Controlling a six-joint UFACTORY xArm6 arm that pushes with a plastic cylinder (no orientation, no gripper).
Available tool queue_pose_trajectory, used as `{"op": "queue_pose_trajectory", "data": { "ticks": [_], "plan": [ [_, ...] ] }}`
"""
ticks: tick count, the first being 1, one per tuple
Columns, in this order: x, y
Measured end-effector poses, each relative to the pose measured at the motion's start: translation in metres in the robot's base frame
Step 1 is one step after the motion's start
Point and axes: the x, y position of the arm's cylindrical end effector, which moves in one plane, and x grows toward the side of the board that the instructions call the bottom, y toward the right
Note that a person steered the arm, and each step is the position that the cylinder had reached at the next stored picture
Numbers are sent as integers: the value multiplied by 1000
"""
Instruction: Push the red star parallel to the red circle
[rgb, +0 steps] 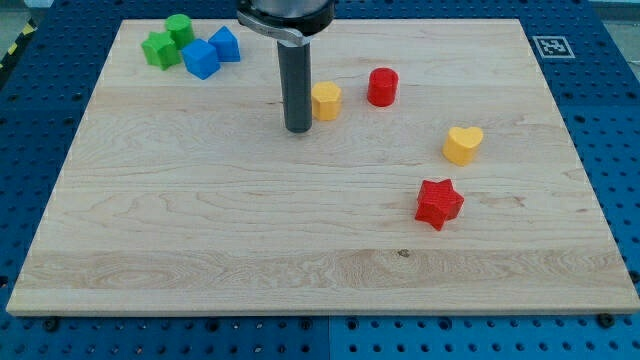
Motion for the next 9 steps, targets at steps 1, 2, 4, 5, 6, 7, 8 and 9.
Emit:
{"op": "queue_pose_trajectory", "data": {
  "ticks": [1,2,4,5,6,7,8,9],
  "plan": [
    [20,26],
    [36,52],
    [43,81],
    [61,121],
    [88,168],
    [90,187],
    [98,189],
    [120,184]
  ]
}}
